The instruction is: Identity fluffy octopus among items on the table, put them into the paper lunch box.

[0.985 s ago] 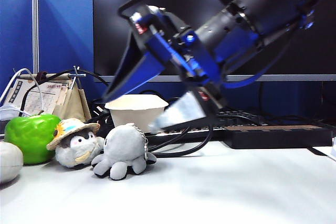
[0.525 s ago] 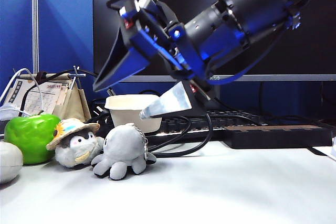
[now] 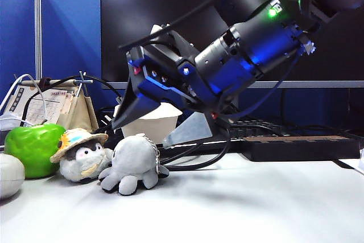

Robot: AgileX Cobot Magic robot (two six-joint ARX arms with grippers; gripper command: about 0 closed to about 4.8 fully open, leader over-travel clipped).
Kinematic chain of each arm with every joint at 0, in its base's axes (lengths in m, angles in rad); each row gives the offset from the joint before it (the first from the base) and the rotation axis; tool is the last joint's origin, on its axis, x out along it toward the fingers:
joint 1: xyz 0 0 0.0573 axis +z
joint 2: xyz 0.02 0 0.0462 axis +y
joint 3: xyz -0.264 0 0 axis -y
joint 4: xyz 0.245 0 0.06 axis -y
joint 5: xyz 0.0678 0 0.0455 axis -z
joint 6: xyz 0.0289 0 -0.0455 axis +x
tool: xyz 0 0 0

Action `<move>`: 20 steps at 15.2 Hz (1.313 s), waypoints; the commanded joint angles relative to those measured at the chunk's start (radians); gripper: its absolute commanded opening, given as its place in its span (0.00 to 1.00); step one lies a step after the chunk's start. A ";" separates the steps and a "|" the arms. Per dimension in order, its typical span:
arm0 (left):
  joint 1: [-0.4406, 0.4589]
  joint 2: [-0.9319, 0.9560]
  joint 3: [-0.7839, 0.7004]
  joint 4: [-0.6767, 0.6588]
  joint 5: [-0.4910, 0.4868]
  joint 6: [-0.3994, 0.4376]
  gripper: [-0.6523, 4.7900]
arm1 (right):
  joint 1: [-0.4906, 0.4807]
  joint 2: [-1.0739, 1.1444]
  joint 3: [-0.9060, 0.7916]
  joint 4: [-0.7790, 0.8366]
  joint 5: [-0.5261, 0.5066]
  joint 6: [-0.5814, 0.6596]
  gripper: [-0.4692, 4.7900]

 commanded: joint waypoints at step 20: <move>0.000 -0.003 0.001 0.012 0.007 -0.003 0.30 | 0.031 0.175 0.249 -0.264 0.062 -0.101 0.99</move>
